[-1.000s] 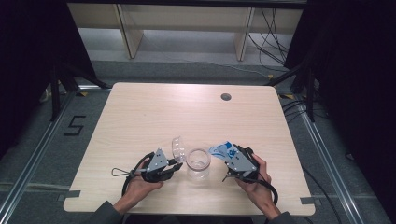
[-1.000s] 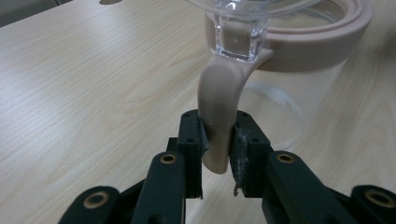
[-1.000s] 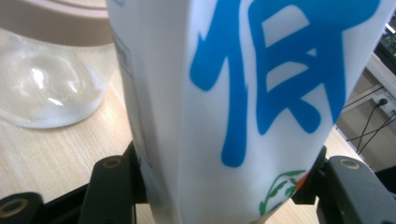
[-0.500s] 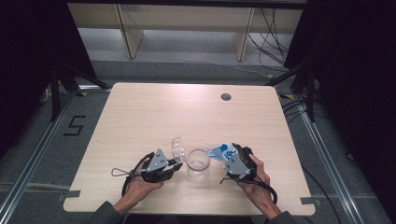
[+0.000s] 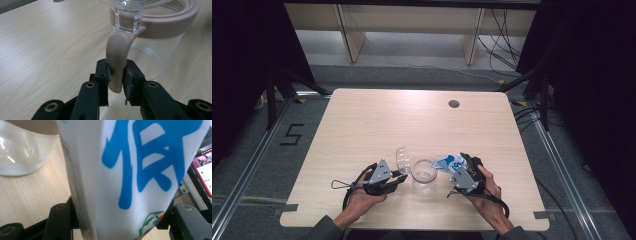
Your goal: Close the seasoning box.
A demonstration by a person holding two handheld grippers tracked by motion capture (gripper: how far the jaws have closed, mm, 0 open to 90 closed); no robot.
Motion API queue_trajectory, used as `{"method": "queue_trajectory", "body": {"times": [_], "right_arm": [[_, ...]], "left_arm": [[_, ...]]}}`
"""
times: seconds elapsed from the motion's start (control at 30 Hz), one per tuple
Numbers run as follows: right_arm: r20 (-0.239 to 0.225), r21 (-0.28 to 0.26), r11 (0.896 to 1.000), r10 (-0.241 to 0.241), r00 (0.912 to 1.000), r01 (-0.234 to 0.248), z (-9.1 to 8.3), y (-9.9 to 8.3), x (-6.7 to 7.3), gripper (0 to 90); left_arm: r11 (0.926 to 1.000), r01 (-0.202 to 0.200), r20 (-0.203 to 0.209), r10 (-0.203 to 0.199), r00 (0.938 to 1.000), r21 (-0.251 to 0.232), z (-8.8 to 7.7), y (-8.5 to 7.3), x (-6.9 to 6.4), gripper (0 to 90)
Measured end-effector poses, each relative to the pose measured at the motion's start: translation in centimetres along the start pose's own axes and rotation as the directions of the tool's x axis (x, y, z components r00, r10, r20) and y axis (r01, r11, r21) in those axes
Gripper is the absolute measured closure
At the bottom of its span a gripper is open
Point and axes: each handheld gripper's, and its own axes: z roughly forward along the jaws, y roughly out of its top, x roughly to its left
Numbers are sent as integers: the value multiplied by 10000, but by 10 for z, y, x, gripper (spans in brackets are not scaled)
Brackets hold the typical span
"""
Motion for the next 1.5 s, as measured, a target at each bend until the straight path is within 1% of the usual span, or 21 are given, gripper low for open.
{"method": "queue_trajectory", "body": {"times": [0.03, 0.1, 0.17, 0.3, 0.37, 0.53, 0.6, 0.63, 0.73, 0.77, 0.87, 0.9, 0.97, 1.03, 1.13, 1.17, 1.27, 1.3, 1.4, 1.43, 1.5], "right_arm": [[73, 5, 9999, -126, 9999, 126, 0, 0, -1, 436], [129, -13, 9999, -125, 9998, 126, -1, 0, -2, 437], [141, -40, 9990, -435, 9990, 435, -1, 1, -3, 437], [126, -17, 9985, -543, 9984, 543, 0, 2, -2, 437], [287, 9, 9980, -637, 9976, 637, -1, 2, -1, 437], [411, -9, 9970, -779, 9961, 780, -1, 3, -2, 439], [392, 3, 9971, -760, 9963, 760, -2, 4, -2, 439], [499, -11, 9954, -951, 9942, 953, -2, 4, -2, 439], [491, 54, 9959, -909, 9946, 908, -2, 5, -2, 439], [533, 69, 9975, -701, 9961, 698, -2, 5, 0, 439], [566, 28, 9967, -812, 9951, 812, -3, 5, -1, 440], [597, 24, 9949, -1003, 9932, 1003, -3, 6, -2, 441], [455, 52, 9970, -770, 9960, 769, -3, 5, -1, 441], [610, 121, 9958, -918, 9939, 912, -4, 6, -1, 442], [603, 152, 9959, -897, 9941, 890, -4, 6, -1, 442], [753, 203, 9909, -1342, 9881, 1331, -3, 6, -2, 442], [776, 277, 9912, -1315, 9883, 1297, -3, 5, 1, 442], [704, 326, 9910, -1315, 9888, 1295, -2, 5, 1, 442], [839, 439, 9867, -1596, 9836, 1563, 0, 5, 5, 443], [782, 534, 9857, -1637, 9834, 1598, 0, 6, 5, 444], [795, 647, 9824, -1802, 9804, 1754, 0, 6, 4, 444]], "left_arm": [[10000, -32, -34, 32, 10000, -20, 0, 0, 0, 747], [10000, -32, -57, 32, 10000, 31, 0, 0, 0, 747], [10000, -94, -16, 94, 10000, -12, 0, 0, 0, 748], [10000, -57, -62, 57, 10000, 39, 0, 0, 0, 748], [10000, -89, -17, 89, 10000, 10, 0, 0, 0, 747], [10000, -35, -38, 35, 10000, 4, 0, 0, 0, 748], [9999, -132, -55, 132, 9999, 65, 0, 1, 1, 747], [9999, -132, -70, 132, 9999, 63, 0, 1, 1, 748], [10000, 5, -92, -4, 10000, 60, 0, 0, 0, 747], [10000, 60, -62, -60, 10000, 13, 0, 0, -1, 748], [10000, -77, -54, 78, 10000, 61, 0, 1, 0, 747], [10000, 4, -37, -4, 10000, 40, 0, 1, 0, 747], [10000, -24, -42, 24, 10000, 20, 0, 1, 0, 747], [10000, 4, -62, -3, 10000, 82, 0, 1, 0, 747], [10000, -25, -63, 26, 10000, 83, 0, 1, 0, 747], [10000, -26, -53, 26, 10000, 16, 0, 1, 0, 747], [10000, 9, -53, -9, 10000, 81, 0, 1, 0, 747], [9999, 143, -66, -143, 9999, 80, 0, 0, -1, 747], [9998, 157, -52, -156, 9999, 76, 0, 0, -1, 747], [10000, 23, -93, -22, 10000, 82, 0, 1, 0, 747], [9999, 82, -75, -81, 9999, 83, 0, 0, 0, 747]]}}
